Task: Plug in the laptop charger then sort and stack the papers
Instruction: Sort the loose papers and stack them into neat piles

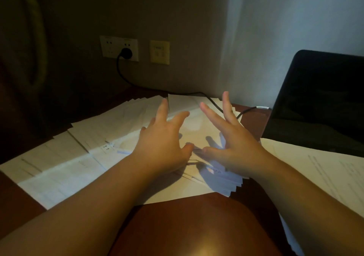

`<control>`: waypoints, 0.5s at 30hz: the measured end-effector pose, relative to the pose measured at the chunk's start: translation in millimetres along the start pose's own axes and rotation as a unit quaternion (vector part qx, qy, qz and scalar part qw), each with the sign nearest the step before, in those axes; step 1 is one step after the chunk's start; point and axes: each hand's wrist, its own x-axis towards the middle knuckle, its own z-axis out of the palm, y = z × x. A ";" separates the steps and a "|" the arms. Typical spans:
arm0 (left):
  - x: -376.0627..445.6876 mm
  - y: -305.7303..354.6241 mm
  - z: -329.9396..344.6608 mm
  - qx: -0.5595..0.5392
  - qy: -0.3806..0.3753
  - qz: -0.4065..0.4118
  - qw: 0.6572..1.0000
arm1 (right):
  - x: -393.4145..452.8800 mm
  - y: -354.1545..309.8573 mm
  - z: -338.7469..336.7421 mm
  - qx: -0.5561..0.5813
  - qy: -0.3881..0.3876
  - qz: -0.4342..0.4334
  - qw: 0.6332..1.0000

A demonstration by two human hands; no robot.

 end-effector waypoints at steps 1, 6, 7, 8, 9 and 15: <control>0.3 -1.0 -0.6 0.017 -0.007 0.004 1.000 | 1.1 2.2 1.4 -0.008 -0.017 -0.003 1.000; -0.9 -4.5 3.4 0.095 -0.063 0.022 0.993 | 3.9 19.7 10.1 -0.051 -0.090 0.032 0.994; -1.0 -5.9 4.2 0.084 -0.063 0.026 0.994 | 3.8 20.9 10.0 -0.048 -0.077 0.031 0.995; -0.7 -6.8 3.3 0.073 -0.060 0.031 0.995 | 3.4 21.1 9.8 -0.047 -0.062 0.029 0.997; -0.3 -7.1 2.0 0.062 -0.060 0.035 0.996 | 3.1 20.1 9.2 -0.050 -0.052 0.029 0.997; 3.0 -9.6 1.2 0.048 -0.046 0.046 0.997 | 2.0 17.6 10.4 -0.046 -0.026 0.024 0.998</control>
